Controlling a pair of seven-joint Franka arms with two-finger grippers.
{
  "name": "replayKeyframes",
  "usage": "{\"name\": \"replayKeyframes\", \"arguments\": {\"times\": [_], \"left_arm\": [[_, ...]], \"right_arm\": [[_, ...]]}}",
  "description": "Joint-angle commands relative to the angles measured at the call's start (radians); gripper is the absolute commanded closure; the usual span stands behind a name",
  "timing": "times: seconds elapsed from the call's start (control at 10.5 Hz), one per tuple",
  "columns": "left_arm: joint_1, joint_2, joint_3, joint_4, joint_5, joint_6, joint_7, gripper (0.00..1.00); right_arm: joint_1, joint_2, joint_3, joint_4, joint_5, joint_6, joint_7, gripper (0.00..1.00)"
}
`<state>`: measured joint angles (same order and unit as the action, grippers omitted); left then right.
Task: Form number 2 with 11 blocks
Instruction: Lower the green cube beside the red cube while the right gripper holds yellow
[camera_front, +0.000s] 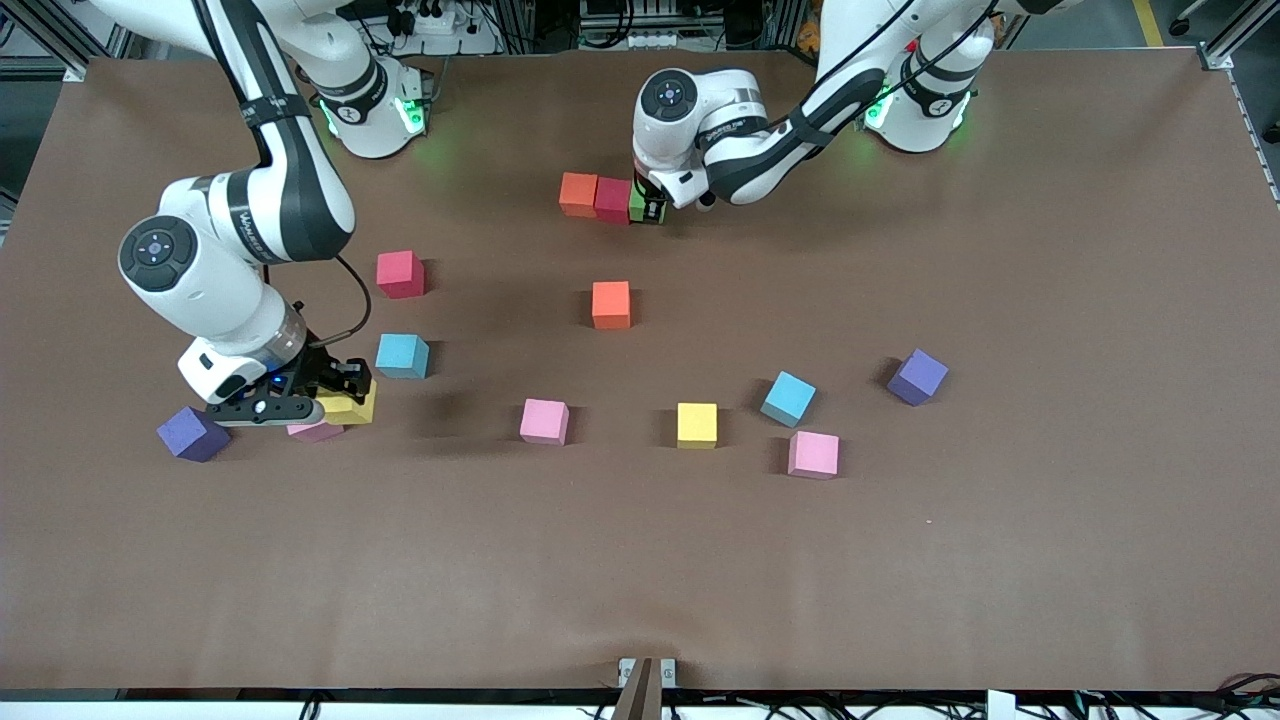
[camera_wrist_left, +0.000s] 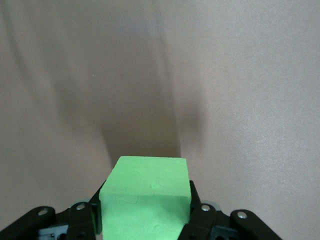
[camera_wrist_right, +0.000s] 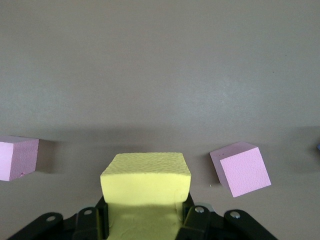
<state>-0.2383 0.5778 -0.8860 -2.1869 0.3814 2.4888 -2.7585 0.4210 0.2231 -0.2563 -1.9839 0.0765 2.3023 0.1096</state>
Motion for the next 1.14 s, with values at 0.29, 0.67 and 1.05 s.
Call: {"name": "replayKeyframes", "arguments": {"times": [0.29, 0.67, 1.05], "left_arm": [[-0.009, 0.022, -0.001, -0.007, 0.122, 0.027, -0.211, 1.00], [-0.021, 0.033, 0.012, 0.001, 0.122, 0.039, -0.224, 1.00], [-0.029, 0.033, 0.019, 0.001, 0.122, 0.038, -0.231, 1.00]], "right_arm": [[0.022, 0.010, -0.001, 0.004, 0.002, -0.001, 0.010, 0.59], [0.028, 0.015, -0.001, 0.004, 0.002, -0.001, 0.012, 0.59], [0.032, 0.018, -0.001, 0.004, 0.002, -0.001, 0.012, 0.59]]}}
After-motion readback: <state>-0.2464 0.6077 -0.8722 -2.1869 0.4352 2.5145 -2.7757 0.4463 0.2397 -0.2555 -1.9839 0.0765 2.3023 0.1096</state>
